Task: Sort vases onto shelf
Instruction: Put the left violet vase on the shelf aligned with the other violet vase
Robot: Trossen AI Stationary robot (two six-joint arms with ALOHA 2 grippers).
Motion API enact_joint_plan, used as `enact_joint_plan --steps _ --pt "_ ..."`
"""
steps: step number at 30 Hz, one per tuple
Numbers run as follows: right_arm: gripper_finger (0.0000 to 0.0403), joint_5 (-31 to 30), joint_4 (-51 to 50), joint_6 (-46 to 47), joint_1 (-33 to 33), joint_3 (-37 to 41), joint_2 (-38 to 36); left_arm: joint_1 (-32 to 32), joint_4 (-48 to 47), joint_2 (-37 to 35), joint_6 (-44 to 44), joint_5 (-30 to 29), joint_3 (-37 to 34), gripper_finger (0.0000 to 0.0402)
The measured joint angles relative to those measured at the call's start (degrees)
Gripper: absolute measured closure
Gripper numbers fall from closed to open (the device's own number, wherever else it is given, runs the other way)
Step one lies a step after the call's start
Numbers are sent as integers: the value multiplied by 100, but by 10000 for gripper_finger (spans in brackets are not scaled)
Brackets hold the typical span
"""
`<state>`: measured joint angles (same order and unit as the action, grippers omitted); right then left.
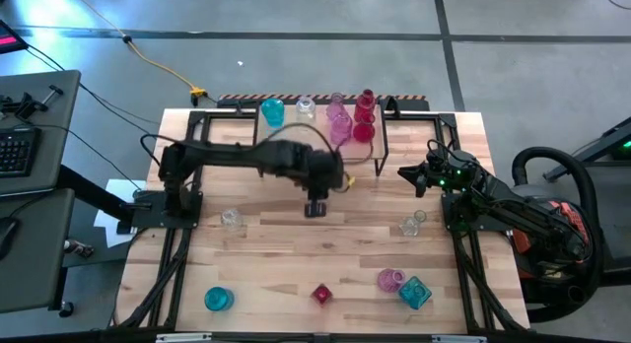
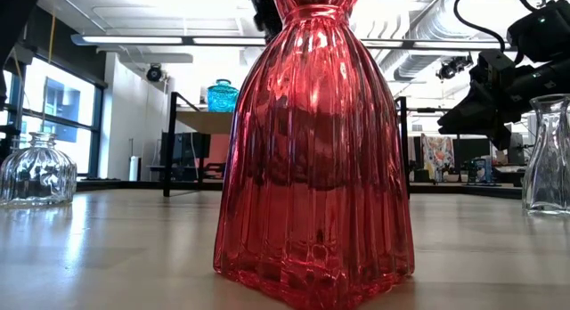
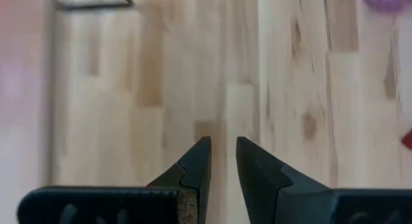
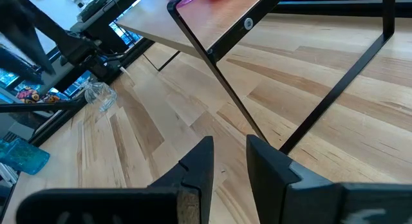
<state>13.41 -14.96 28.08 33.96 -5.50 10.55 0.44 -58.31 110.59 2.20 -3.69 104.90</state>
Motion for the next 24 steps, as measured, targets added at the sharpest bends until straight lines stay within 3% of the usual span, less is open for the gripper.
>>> enact_joint_plan --steps 13,18,24 --pt "329 1 0 0 0 0 0 -893 516 -4 -1048 -284 -1414 337" --pt "329 0 0 0 2 0 0 -1209 509 -4 -1304 -438 -1528 337" --pt "329 0 0 0 0 0 0 -1491 501 -158 -1384 -1052 -1531 337"
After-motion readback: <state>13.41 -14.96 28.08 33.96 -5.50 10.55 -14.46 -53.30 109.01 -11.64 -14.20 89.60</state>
